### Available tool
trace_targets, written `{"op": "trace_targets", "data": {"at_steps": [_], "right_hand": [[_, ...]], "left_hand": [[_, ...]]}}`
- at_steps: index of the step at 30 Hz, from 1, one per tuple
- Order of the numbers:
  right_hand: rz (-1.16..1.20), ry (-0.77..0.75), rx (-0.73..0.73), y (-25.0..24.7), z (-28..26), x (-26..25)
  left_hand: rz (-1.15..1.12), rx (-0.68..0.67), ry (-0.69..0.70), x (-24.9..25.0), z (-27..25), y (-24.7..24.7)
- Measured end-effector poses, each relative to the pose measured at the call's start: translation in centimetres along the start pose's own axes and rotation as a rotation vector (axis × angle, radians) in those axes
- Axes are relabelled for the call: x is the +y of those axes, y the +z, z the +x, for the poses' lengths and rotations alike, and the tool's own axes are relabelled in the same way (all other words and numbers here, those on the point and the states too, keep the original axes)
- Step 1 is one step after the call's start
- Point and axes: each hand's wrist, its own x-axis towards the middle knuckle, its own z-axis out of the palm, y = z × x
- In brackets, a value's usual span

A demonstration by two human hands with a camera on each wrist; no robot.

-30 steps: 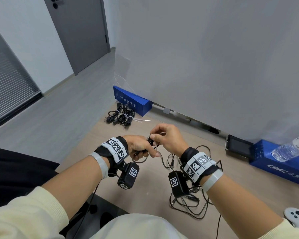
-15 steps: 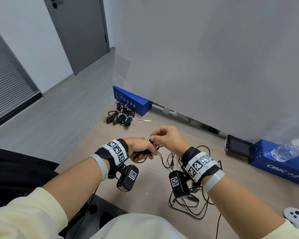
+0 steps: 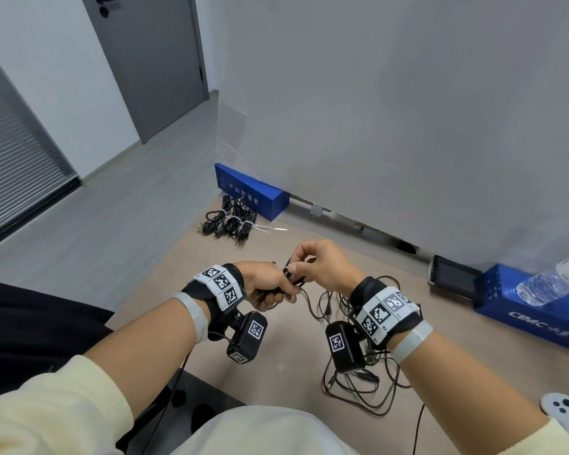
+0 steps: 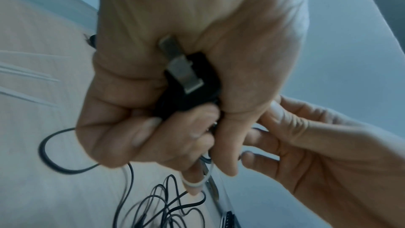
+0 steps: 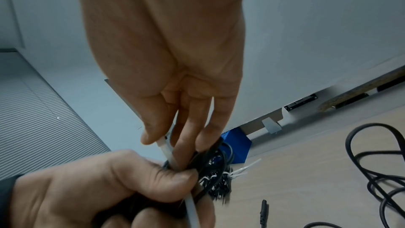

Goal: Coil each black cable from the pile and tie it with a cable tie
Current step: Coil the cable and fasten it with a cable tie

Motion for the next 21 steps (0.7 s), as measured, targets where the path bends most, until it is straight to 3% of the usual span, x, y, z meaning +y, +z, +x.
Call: {"op": "trace_targets", "data": {"at_steps": [4, 9, 13, 17, 21], "right_hand": [[-0.124, -0.089, 0.112, 0.0, 0.0, 0.3], [-0.132, -0.17, 0.122, -0.3, -1.0, 1.1], [-0.003, -0.121, 0.118, -0.7, -1.9, 2.8], [0.176, -0.013, 0.055, -0.5, -1.7, 2.4], [0.179, 0.061, 0.047, -0.3, -1.1, 1.2]], "left_hand": [[-0.116, -0.015, 0.029, 0.0, -0.2, -0.8], [-0.35, -0.075, 0.056, -0.1, -0.5, -2.2], [-0.461, -0.026, 0.089, -0.7, -0.5, -3.6], [-0.372, 0.11, 0.115, 0.1, -0.6, -3.0], [-0.223, 0.209, 0.168, 1.3, -0.6, -1.5]]}}
